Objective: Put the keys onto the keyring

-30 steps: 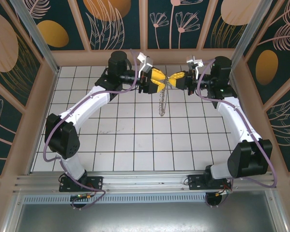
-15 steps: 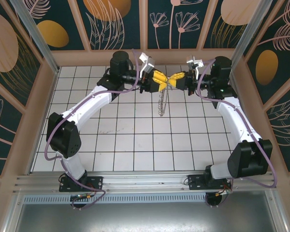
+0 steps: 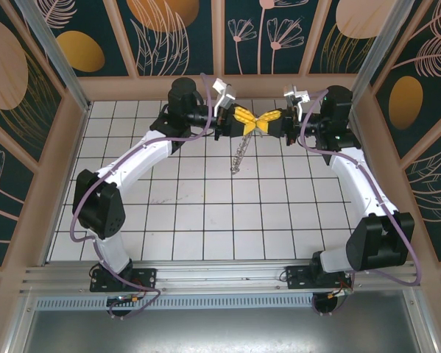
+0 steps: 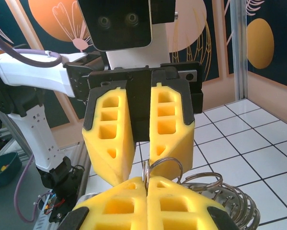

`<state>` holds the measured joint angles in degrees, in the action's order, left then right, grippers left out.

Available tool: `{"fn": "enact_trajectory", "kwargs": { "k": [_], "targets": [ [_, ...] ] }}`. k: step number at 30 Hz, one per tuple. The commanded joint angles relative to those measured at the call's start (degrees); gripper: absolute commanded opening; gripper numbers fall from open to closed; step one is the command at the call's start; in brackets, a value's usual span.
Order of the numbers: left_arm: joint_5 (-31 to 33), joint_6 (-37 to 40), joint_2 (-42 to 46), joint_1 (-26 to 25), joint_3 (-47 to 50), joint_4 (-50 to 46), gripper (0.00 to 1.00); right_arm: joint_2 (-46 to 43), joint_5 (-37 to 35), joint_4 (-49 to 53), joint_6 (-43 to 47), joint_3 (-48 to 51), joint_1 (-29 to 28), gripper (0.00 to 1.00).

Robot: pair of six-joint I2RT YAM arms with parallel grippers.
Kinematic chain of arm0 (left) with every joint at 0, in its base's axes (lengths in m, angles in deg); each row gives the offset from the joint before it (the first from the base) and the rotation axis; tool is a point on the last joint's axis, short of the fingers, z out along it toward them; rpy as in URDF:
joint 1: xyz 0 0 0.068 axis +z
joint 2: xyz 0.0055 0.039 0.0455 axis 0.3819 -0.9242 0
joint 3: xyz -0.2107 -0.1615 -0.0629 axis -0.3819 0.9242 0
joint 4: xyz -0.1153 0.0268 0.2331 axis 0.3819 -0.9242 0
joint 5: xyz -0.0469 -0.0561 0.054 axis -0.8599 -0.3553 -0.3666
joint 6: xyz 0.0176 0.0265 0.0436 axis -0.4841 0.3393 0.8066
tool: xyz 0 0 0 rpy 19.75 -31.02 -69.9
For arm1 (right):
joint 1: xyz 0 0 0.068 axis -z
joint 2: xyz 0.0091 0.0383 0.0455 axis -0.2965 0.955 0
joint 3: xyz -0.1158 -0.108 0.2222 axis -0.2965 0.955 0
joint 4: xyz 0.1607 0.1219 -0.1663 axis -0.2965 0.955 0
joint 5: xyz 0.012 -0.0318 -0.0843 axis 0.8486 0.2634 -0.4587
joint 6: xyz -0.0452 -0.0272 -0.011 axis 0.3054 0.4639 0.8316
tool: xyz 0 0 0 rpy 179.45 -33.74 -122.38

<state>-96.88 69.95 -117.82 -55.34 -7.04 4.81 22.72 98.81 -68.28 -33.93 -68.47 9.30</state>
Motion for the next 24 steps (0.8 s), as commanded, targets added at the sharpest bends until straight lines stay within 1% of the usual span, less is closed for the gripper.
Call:
{"fn": "enact_trajectory", "kwargs": {
  "k": [1, 2, 3, 10, 11, 12, 13, 15, 16, 17, 19, 24],
  "targets": [
    [-2.1, -3.1, -0.8, -1.9, -1.5, 6.0, 0.13, -0.9, -0.2, -1.5, 1.3, -0.6, -0.6, 0.0],
    [-2.1, -3.4, -0.9, -1.9, -1.5, 6.4, 0.05, -0.9, -0.2, -1.5, 1.3, -0.7, -0.6, 0.0],
    [-2.1, -3.4, -0.9, -1.9, -1.5, 6.4, 0.0, -0.9, -0.3, -1.5, 1.3, -0.7, -0.6, 0.0],
    [-1.5, -2.9, 0.2, -1.9, -0.4, 6.2, 0.0, -1.3, -2.1, -1.4, 1.1, -0.6, -0.1, 0.0],
    [-1.1, -2.3, 0.5, -1.9, -0.4, 5.9, 0.0, -1.7, -3.6, -2.4, -0.3, -0.1, 0.5, 0.05],
    [-0.8, -1.8, 0.7, -1.9, -0.4, 5.1, 0.0, -2.5, -4.8, -4.9, -2.7, 1.0, 1.3, 0.19],
    [-0.4, -1.0, 0.9, -1.9, -0.5, 4.2, 0.0, -3.7, -6.0, -9.9, -6.8, 3.3, 2.7, 0.29],
    [0.3, 0.7, 1.2, -1.9, -0.8, 2.0, 0.0, -6.8, -8.5, -22.6, -16.2, 9.3, 5.7, 0.43],
    [0.5, 1.7, 1.4, -1.9, -1.1, 0.8, 0.0, -8.5, -10.1, -27.4, -19.8, 11.8, 7.2, 0.47],
    [0.6, 2.2, 1.5, -1.9, -1.3, -0.1, 0.0, -9.9, -11.7, -30.8, -22.5, 14.0, 8.3, 0.5],
    [0.9, 2.9, 1.9, -1.9, -1.3, -0.7, 0.0, -11.9, -13.9, -33.6, -25.1, 16.5, 9.1, 0.52],
    [2.3, 4.2, 2.9, -1.9, -1.2, -2.2, 0.0, -15.4, -18.4, -34.6, -27.7, 20.5, 9.2, 0.54]
  ]
}}
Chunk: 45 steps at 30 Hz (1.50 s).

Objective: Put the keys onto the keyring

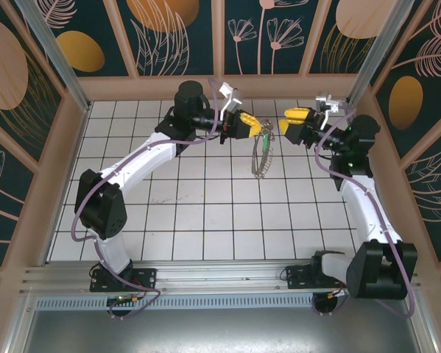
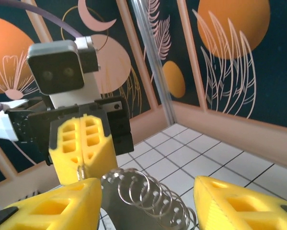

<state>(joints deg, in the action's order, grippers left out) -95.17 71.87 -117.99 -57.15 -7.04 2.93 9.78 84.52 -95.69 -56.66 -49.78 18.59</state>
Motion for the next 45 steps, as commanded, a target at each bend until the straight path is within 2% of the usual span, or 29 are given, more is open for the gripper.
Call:
{"fn": "enact_trajectory", "kwargs": {
  "k": [1, 5, 13, 32, 35, 40, 42, 45],
  "targets": [
    [1.2, 2.3, 3.3, -0.1, -1.1, -0.4, 0.0, -3.1, -4.5, -8.5, -6.2, 2.8, -0.1, 0.54],
    [4.2, 1.7, 4.1, 0.0, -0.4, -0.2, 0.0, -4.5, -7.0, -16.1, -12.6, 6.9, -1.2, 0.59],
    [9.6, -2.1, 5.7, 0.0, 2.9, 4.8, 0.0, -4.3, -15.8, -26.2, -18.6, 12.5, -7.8, 0.59],
    [9.8, -4.9, 8.1, -0.1, 4.5, 7.3, 0.0, 3.9, -13.0, -29.1, -17.9, 8.3, -13.8, 0.59],
    [9.9, -4.8, 8.3, -0.1, 4.7, 7.3, 0.0, 4.5, -12.5, -28.8, -17.7, 7.9, -14.1, 0.52],
    [10.3, -4.7, 8.4, -0.1, 4.6, 7.2, 0.0, 4.6, -11.5, -28.3, -17.4, 8.2, -14.3, 0.13],
    [10.3, -4.8, 8.4, 0.0, 4.7, 7.3, 0.0, 4.4, -11.0, -27.8, -17.0, 8.2, -14.4, 0.01],
    [10.9, -5.0, 8.4, -0.1, 4.7, 7.3, 0.0, 3.9, -10.8, -26.7, -16.5, 8.4, -14.7, 0.0]
  ]
}}
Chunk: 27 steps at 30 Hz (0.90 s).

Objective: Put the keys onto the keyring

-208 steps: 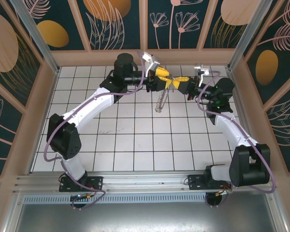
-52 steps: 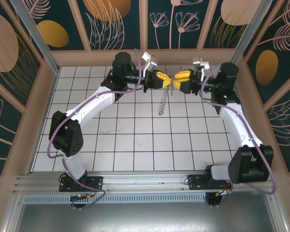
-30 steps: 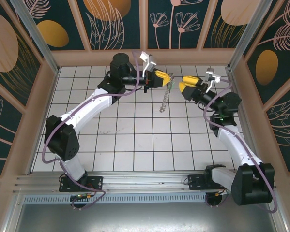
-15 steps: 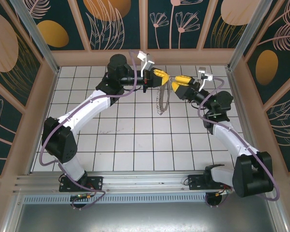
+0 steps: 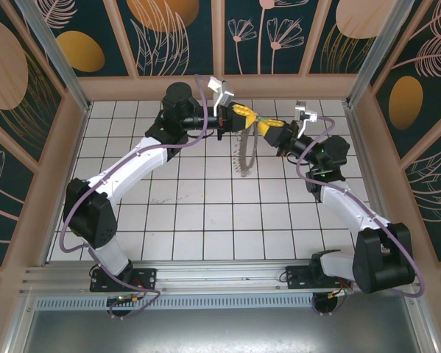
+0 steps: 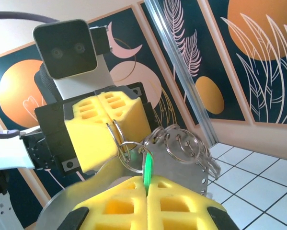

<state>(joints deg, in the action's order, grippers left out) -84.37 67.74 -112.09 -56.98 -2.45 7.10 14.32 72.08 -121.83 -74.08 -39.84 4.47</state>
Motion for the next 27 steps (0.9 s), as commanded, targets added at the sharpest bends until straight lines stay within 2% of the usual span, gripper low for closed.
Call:
{"fn": "enact_trajectory", "kwargs": {
  "k": [1, 13, 24, 25, 27],
  "targets": [
    [0.3, -0.9, 2.5, -0.3, 0.1, 3.2, 0.0, -0.7, 1.7, 0.0, 1.2, -1.4, -0.6, 0.0],
    [1.7, -2.3, 3.1, -0.3, 0.9, 5.4, 0.0, -1.1, 2.2, 4.6, 3.9, 0.1, -4.2, 0.0],
    [1.9, -4.6, 2.7, -0.3, 1.8, 8.0, 0.0, 2.1, 3.9, 11.7, 8.4, -5.0, -7.6, 0.0],
    [2.2, -5.0, 2.7, -0.2, 2.0, 8.2, 0.0, 1.9, 3.2, 13.1, 9.1, -5.4, -7.4, 0.01],
    [3.2, -6.2, 2.6, -0.3, 2.1, 8.7, 0.0, 0.5, 1.7, 15.8, 10.6, -5.5, -7.0, 0.22]
  ]
}}
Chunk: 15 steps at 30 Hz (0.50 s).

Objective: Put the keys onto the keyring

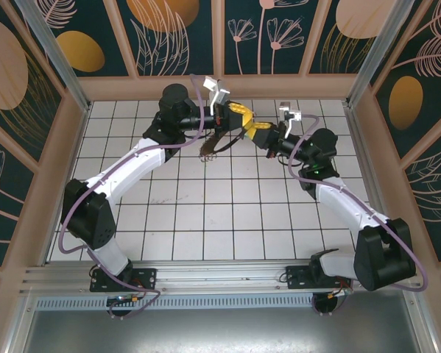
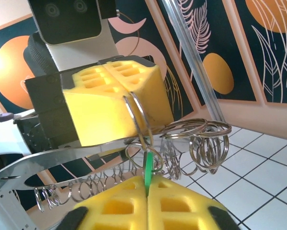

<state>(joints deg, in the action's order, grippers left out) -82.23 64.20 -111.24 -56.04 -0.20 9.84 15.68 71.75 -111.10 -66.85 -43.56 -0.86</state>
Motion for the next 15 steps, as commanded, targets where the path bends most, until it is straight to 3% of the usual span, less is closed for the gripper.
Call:
{"fn": "enact_trajectory", "kwargs": {
  "k": [1, 3, 9, 15],
  "targets": [
    [1.5, -3.2, 1.7, -1.2, 0.0, 6.3, 0.0, -2.0, 1.1, 6.3, 3.9, -1.4, -1.1, 0.32],
    [2.9, -4.2, 1.7, -1.2, 0.2, 6.6, 0.0, -4.6, 0.1, 8.4, 4.3, -0.4, 1.0, 0.39],
    [4.7, -6.7, 1.6, -1.0, 1.5, 7.9, 0.0, -13.9, -4.1, 10.7, 0.7, 2.8, 9.6, 0.46],
    [4.3, -13.8, 0.2, -0.6, 2.2, 12.6, 0.0, -14.5, -10.2, 12.4, -1.4, -1.3, 10.4, 0.46]
  ]
}}
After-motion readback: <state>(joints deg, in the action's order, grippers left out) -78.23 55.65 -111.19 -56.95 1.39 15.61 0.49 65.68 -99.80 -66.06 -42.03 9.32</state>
